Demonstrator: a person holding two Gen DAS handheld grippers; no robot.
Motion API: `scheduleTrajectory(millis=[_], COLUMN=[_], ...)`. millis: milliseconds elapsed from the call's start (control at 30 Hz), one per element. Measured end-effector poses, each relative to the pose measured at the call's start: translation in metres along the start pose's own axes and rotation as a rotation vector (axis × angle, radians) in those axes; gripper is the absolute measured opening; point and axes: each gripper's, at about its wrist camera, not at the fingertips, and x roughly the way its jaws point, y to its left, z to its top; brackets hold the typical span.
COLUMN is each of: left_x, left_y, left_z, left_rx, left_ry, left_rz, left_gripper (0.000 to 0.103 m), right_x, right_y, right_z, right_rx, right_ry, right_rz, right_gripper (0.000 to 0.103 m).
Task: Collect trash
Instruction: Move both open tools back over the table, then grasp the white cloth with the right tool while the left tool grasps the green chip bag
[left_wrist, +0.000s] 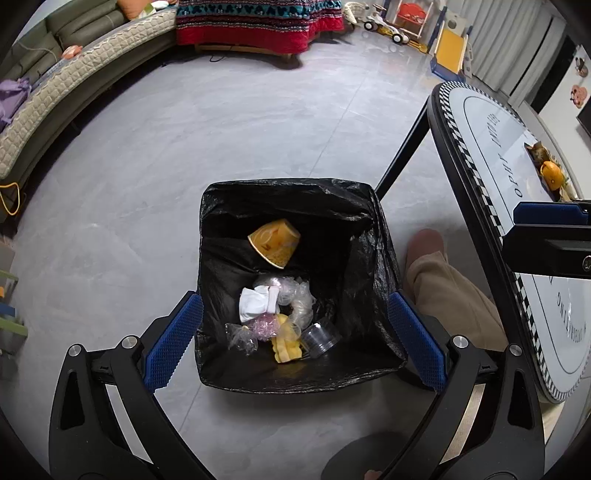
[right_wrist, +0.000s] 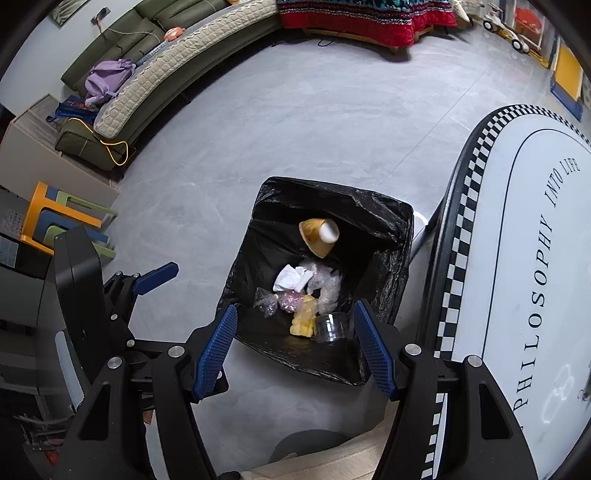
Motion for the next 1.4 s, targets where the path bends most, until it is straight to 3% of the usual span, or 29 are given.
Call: scheduleTrajectory(millis=[267,500,1100,1400], left_x=[-0.007,-0.018,-0.03,-0.033], left_y=[-0.026,-0.071,-0.253,-0.332], left_z=[0.005,0.017,0.049,0.062], left_rx=[0.056,0.133,0.435,0.51], left_ry=[-0.012,-0.034,-0.048,-0.042], left_rz=[-0.01,-0.034,-0.144,-0.234], left_gripper=[0.097,0.097,0.097,0.097], right_x=[-0.018,-0.051,-0.141,-0.183], right_y=[-0.015,-0.053,-0.207,-0.278], right_z=[-0.009,-0.023,-0.082,-0.112], right_rx=[0.027,0.08,0.302,0.416], right_ry=[-0.039,-0.103,-0.217,-0.269], right_rz=[0.018,0.007,-0.118,-0.185], right_gripper=[0.067,0.067,0.067,0.067])
